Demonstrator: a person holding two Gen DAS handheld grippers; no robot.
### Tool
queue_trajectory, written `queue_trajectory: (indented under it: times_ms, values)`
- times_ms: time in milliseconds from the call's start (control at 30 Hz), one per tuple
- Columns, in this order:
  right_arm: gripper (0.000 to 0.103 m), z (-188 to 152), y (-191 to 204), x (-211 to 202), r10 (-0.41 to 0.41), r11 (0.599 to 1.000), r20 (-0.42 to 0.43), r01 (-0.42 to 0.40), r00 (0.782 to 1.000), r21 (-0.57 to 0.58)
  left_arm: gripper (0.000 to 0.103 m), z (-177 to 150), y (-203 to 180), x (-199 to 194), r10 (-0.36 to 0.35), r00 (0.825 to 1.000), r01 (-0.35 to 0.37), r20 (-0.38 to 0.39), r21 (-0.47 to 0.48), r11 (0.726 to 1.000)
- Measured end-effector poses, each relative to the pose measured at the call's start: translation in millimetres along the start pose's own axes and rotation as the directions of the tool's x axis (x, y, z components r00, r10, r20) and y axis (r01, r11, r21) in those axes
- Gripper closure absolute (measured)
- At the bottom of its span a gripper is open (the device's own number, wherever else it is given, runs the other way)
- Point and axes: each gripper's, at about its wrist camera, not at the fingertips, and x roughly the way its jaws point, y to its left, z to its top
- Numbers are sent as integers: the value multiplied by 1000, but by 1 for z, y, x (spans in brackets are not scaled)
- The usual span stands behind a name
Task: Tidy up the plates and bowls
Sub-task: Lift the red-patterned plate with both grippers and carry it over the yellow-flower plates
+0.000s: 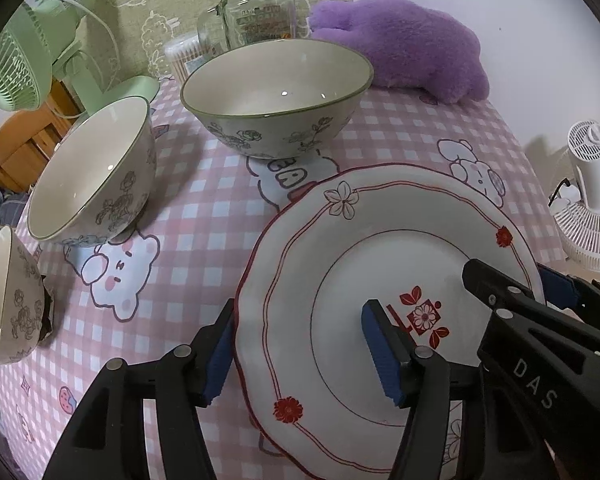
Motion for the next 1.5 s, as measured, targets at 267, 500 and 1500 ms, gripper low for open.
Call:
queue_trajectory:
  times_ms: [267, 500, 1500]
  values:
    - [52, -5, 2, -25, -12, 1000, 31, 12, 999, 6, 42, -3, 8, -27, -23, 999, 22, 43, 15, 1000]
    - [52, -18, 13, -70, -32, 999, 75, 31, 997, 26, 42, -13, 21, -71, -47, 995, 45, 85, 29, 999]
    - [52, -157, 51, -206, -188, 962, 143, 153, 972, 225, 41, -117, 44, -166, -210, 973, 186, 95, 211, 960]
